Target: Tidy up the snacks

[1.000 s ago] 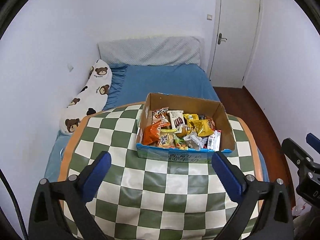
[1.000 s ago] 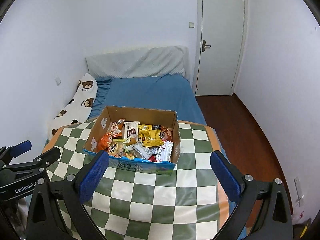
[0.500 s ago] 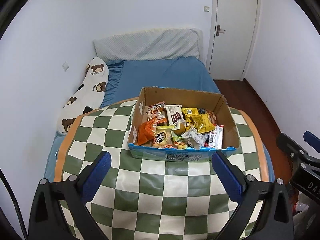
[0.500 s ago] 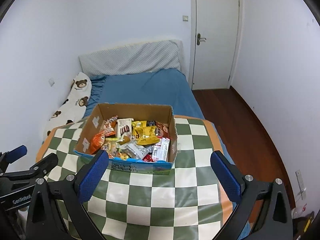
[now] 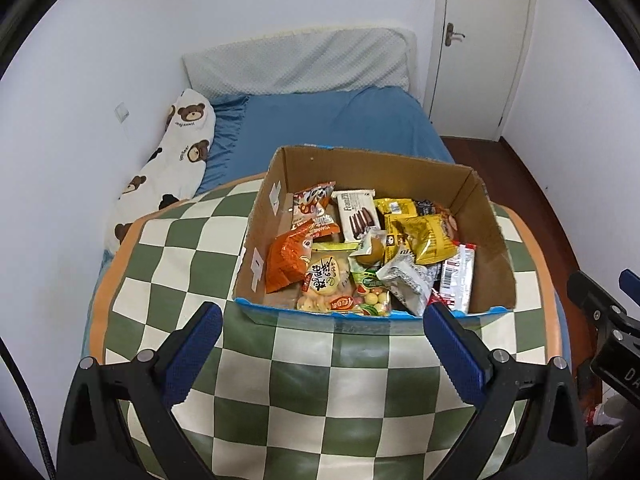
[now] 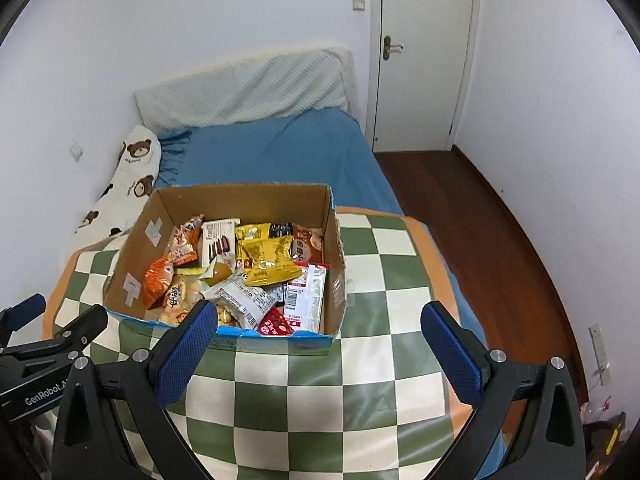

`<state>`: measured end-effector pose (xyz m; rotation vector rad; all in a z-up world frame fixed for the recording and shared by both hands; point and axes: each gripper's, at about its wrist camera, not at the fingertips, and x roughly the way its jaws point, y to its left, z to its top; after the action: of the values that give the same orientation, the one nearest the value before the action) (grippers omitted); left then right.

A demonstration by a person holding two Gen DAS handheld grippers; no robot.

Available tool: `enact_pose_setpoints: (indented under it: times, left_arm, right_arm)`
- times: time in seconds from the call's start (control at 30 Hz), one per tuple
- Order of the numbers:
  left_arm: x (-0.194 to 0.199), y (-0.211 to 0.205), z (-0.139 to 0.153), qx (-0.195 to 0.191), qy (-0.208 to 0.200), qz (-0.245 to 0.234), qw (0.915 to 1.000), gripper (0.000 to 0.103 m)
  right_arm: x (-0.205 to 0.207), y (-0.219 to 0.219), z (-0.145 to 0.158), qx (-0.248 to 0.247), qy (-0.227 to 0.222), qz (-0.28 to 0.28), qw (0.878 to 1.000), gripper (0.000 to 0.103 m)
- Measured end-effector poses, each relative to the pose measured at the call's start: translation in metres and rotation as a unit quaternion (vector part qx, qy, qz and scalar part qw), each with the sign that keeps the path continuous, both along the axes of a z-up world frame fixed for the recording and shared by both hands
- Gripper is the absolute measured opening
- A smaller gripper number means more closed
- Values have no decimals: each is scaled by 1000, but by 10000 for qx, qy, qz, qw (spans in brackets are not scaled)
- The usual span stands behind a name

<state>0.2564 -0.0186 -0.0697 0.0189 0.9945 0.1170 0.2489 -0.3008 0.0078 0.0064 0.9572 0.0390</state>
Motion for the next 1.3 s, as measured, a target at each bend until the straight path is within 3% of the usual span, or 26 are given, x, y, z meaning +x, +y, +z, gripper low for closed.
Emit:
enact_pose_setpoints:
  times: [0.37, 1.3]
  left_arm:
    - [19, 9, -25, 101, 244, 56, 9996, 103]
    - [15, 8, -19, 88, 172, 8, 9998, 103]
  right_arm:
    - [27, 14, -48, -38, 466, 84, 9989, 103]
    - [27, 20, -48, -18, 472, 157, 9988, 103]
